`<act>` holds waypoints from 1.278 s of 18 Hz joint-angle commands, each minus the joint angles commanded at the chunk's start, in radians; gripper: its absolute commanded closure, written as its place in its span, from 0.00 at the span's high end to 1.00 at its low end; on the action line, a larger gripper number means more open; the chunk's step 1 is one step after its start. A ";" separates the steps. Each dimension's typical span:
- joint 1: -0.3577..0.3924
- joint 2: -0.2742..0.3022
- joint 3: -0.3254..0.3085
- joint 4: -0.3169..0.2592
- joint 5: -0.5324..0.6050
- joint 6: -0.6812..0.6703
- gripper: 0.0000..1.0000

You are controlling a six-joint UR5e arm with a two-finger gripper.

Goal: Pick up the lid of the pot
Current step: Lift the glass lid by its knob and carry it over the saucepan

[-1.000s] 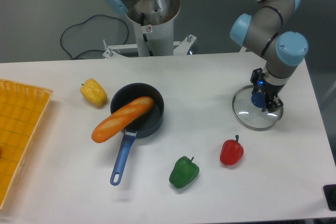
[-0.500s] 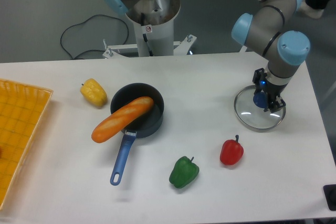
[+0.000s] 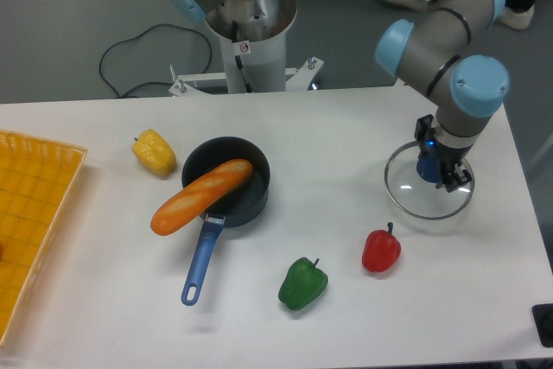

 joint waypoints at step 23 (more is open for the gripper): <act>-0.252 0.132 -0.015 -0.146 -0.169 -0.344 0.48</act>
